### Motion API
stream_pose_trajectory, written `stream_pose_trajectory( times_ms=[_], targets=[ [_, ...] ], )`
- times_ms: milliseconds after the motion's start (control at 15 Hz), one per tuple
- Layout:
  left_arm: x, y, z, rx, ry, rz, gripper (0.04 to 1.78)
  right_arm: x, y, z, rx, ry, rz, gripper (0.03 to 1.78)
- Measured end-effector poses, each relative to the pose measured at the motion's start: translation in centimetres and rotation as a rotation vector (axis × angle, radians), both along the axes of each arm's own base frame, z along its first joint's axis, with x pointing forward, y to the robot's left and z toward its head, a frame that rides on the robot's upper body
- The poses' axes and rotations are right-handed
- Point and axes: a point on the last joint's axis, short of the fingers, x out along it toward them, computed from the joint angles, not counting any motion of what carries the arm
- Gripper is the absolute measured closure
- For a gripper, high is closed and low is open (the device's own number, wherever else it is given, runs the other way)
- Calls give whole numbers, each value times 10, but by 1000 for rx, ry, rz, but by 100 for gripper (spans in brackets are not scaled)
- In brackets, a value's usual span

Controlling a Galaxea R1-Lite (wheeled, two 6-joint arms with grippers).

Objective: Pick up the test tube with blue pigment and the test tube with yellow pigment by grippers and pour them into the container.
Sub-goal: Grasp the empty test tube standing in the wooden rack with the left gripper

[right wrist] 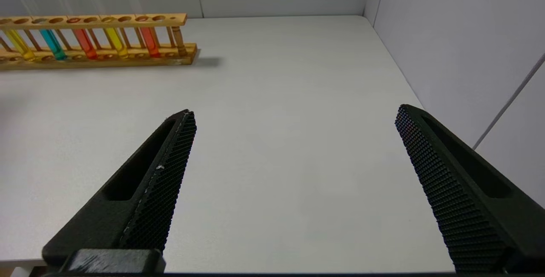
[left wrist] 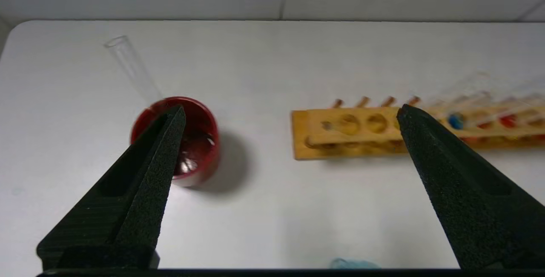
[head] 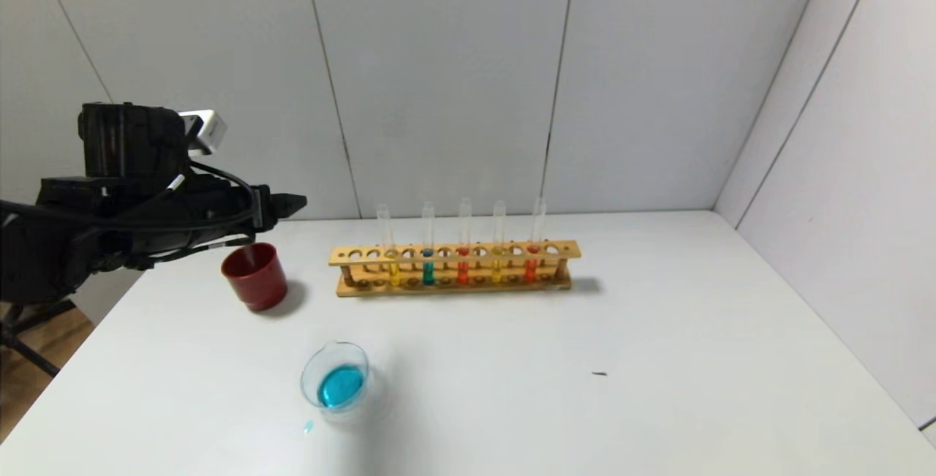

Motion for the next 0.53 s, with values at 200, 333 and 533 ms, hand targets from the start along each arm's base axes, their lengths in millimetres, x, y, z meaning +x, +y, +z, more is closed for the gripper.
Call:
stream_pose_trajectory(
  times_ms=[200,333,533],
  targets=[
    [-29,-29,-4,42,10,-92,8,0,0,0,0,0,-1,10],
    [-41,-50,-12,80,16,-139,8,0,0,0,0,0,-1,10],
    [-45,-79,-23,99,-41,-173,8,0,0,0,0,0,-1,10]
  ],
)
